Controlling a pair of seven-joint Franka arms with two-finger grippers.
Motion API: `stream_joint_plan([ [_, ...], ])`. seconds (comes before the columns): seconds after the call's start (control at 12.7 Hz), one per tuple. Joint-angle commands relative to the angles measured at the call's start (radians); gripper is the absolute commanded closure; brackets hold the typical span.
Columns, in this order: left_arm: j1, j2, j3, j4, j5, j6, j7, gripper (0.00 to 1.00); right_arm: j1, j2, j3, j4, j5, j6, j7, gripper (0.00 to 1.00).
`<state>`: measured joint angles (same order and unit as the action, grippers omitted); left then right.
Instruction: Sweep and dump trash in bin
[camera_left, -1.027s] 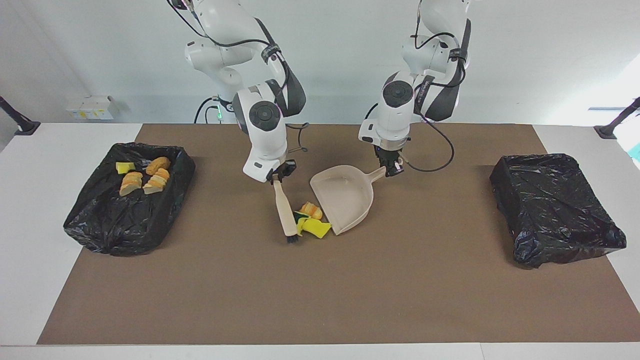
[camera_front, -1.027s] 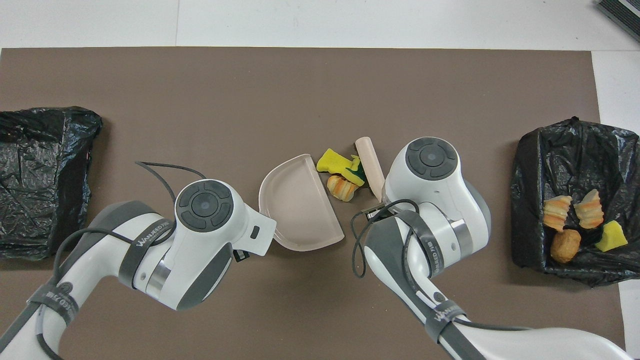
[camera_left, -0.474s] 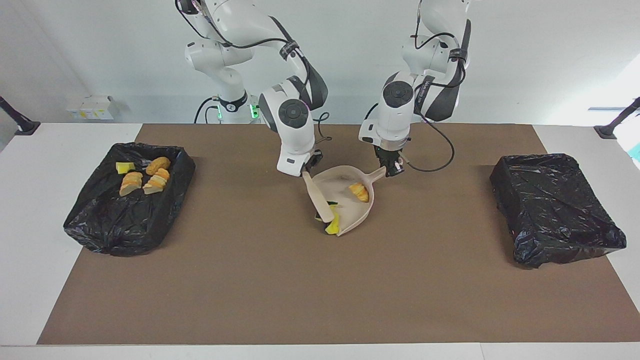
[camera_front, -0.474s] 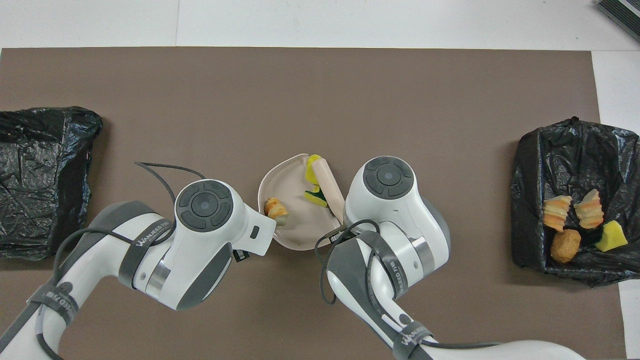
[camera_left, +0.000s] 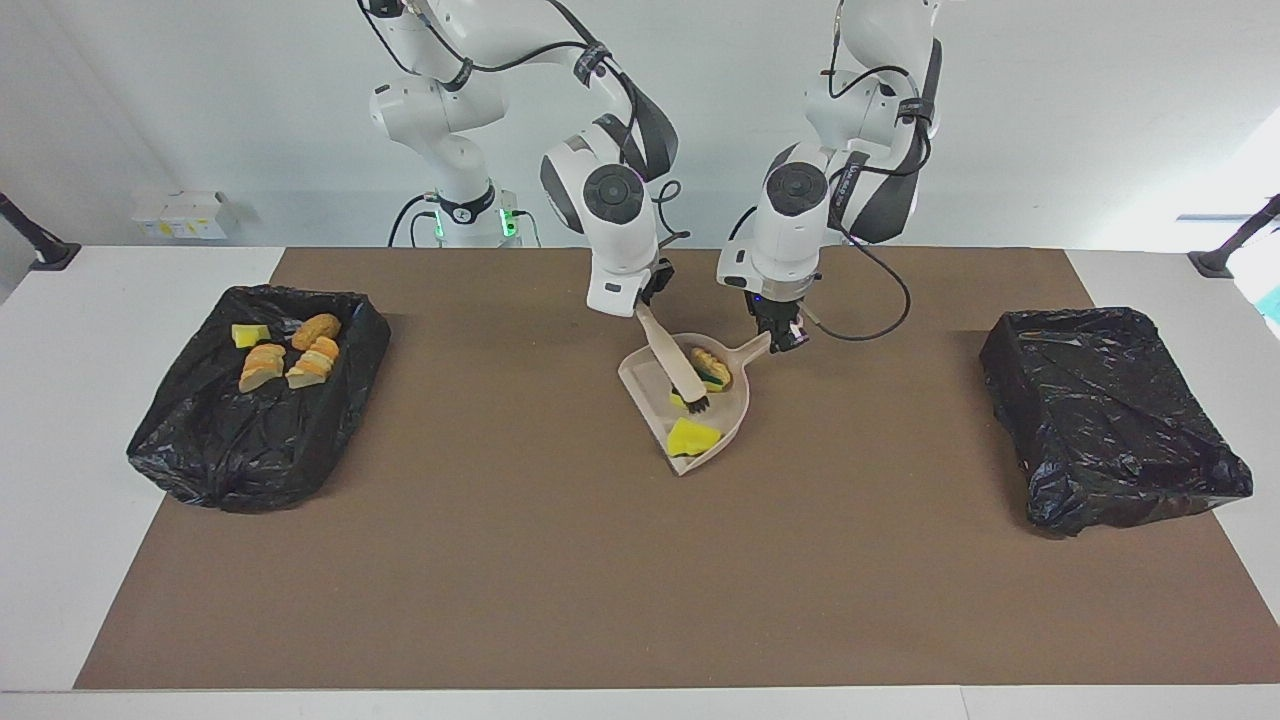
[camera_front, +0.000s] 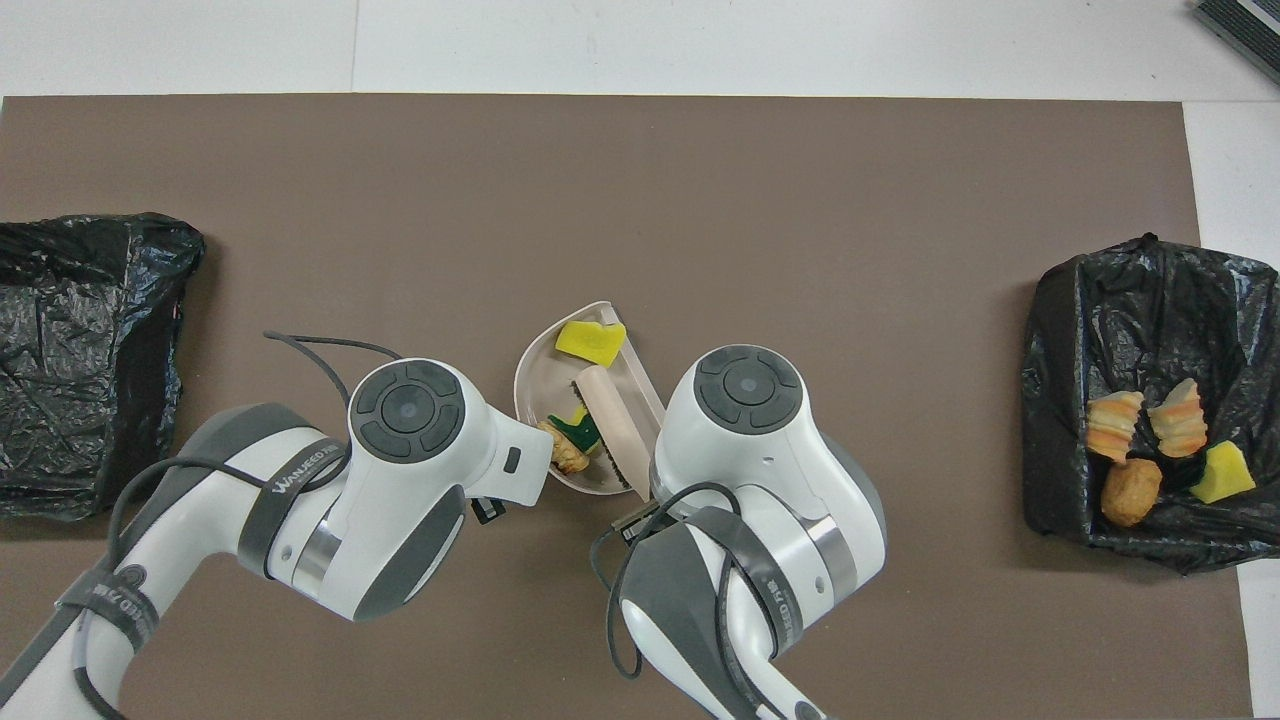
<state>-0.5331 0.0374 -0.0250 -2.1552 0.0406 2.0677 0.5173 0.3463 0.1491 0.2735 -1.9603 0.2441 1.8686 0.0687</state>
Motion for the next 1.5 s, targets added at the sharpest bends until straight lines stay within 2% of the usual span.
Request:
stream_joint_plan([
  [0.0, -0.007, -0.028, 0.011, -0.029, -0.027, 0.026, -0.126, 1.0, -0.053, -0.083, -0.002, -0.008, 0.038, -0.094, -0.047, 1.0],
  [0.24, -0.004, -0.022, 0.011, -0.02, -0.048, 0.025, -0.285, 1.0, -0.085, -0.114, -0.004, -0.002, 0.038, -0.14, -0.047, 1.0],
  [0.47, -0.002, -0.024, 0.011, -0.014, -0.051, 0.028, -0.304, 1.0, -0.066, -0.131, -0.002, -0.016, 0.038, -0.121, 0.017, 1.0],
  [0.71, 0.04, -0.039, 0.014, 0.007, -0.077, 0.014, -0.306, 1.0, -0.073, -0.135, -0.004, -0.002, 0.038, -0.169, 0.074, 1.0],
  [1.03, 0.065, -0.04, 0.019, 0.021, -0.077, 0.012, -0.446, 1.0, -0.059, -0.177, -0.002, -0.012, -0.003, -0.198, 0.348, 1.0],
  [1.18, 0.12, -0.042, 0.019, 0.052, -0.077, 0.014, -0.483, 1.0, -0.027, -0.2, -0.002, -0.049, 0.0, -0.149, 0.458, 1.0],
  [1.42, 0.221, -0.059, 0.02, 0.121, -0.077, -0.018, -0.468, 1.0, 0.048, -0.269, -0.001, -0.195, 0.014, -0.043, 0.536, 1.0],
])
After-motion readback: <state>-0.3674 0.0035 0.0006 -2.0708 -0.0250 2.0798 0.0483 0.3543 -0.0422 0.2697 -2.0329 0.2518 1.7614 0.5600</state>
